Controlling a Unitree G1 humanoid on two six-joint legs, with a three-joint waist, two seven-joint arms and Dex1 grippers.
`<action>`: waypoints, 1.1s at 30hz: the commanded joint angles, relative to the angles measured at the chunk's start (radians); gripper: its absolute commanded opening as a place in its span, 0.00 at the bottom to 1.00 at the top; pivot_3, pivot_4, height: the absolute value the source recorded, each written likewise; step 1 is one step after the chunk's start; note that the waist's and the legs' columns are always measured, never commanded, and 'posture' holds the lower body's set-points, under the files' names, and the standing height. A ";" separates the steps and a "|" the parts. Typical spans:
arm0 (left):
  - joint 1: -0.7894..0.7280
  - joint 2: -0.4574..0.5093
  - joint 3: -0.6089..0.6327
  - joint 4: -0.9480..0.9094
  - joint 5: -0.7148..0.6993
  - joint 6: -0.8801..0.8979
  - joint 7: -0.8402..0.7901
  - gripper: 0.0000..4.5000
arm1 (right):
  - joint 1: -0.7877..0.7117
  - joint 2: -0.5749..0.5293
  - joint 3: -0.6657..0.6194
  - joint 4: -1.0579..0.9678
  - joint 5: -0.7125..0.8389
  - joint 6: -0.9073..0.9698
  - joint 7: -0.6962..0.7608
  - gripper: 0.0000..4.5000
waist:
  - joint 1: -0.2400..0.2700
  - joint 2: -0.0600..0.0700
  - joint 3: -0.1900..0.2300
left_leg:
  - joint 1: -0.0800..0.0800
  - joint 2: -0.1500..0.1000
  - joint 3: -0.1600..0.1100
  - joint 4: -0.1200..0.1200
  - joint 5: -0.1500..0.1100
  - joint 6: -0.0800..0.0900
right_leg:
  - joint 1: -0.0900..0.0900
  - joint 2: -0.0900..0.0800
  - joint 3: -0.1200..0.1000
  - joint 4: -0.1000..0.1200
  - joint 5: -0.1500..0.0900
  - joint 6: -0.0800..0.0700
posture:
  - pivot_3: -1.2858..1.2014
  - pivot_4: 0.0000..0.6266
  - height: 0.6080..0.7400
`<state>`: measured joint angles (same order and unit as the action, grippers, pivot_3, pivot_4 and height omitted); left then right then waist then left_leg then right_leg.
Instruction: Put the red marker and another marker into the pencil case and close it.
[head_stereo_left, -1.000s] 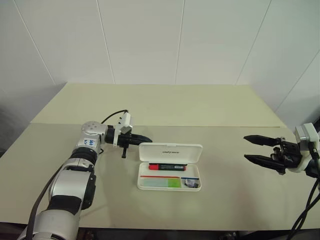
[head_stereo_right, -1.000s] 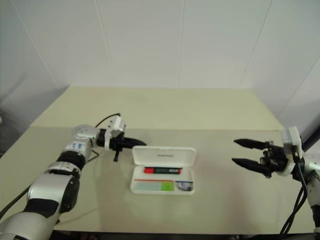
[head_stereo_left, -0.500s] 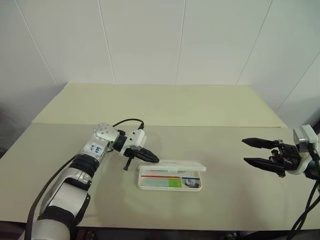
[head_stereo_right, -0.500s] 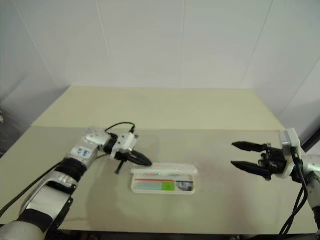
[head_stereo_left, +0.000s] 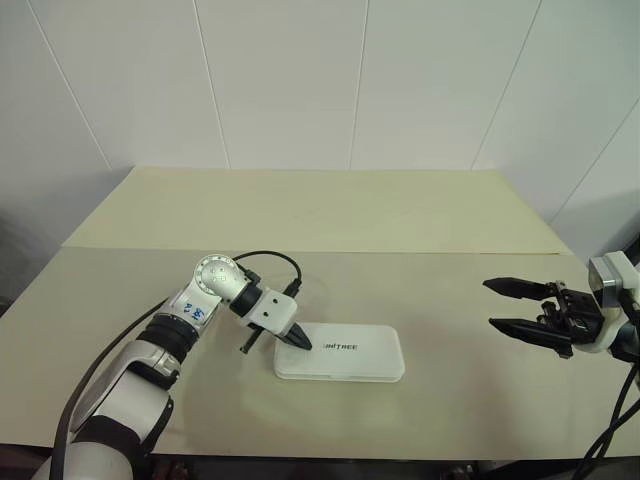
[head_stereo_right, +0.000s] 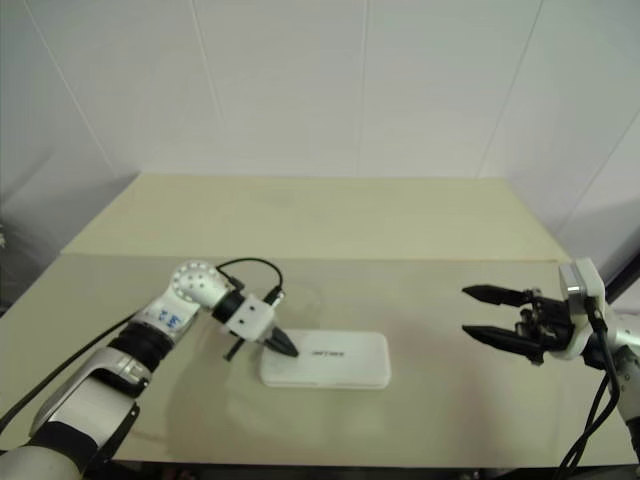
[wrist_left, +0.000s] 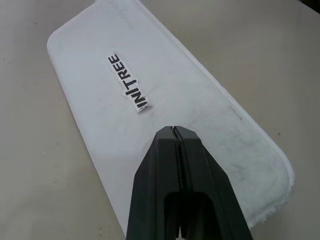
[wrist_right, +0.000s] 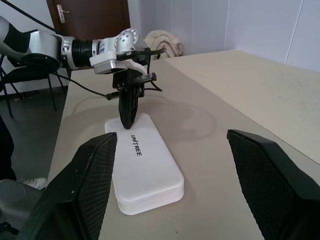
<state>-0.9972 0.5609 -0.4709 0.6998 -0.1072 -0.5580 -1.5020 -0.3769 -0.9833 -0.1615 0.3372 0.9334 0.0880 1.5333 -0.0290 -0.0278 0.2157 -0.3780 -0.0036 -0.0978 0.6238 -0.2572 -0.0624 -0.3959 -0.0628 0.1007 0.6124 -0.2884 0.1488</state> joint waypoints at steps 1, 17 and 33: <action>0.015 0.003 -0.042 0.054 0.099 -0.088 -0.061 0.00 | -0.028 -0.006 -0.017 -0.020 0.025 0.006 0.081 1.00 | -0.001 0.000 0.000 | 0.000 0.000 0.000 0.000 0.000 0.000 | 0.000 0.000 0.000 0.000 0.000 0.000 | 0.52 0.24 1.00; 0.051 -0.116 0.239 0.009 -0.132 0.156 0.057 0.00 | 0.002 0.054 -0.067 -0.087 -0.031 0.019 0.081 1.00 | 0.001 0.001 -0.001 | 0.001 0.000 0.000 0.005 -0.001 0.001 | 0.001 0.001 0.002 0.005 0.000 0.001 | 0.52 0.24 1.00; 0.311 -0.027 0.472 -0.256 -0.368 0.429 -0.070 0.34 | 0.081 0.104 -0.137 -0.186 -0.052 0.065 0.047 1.00 | -0.002 0.002 -0.001 | 0.002 0.000 0.001 0.005 -0.001 0.001 | 0.000 0.000 0.001 0.008 0.000 0.000 | 0.52 0.24 1.00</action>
<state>-0.6999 0.5100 -0.0343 0.4968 -0.4297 -0.1529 -1.5012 -0.3014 -0.8847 -0.2541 0.1832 0.8752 0.1399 1.5320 -0.0305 -0.0261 0.2151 -0.3762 -0.0036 -0.0974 0.6292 -0.2578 -0.0615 -0.3959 -0.0622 0.1021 0.6201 -0.2889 0.1490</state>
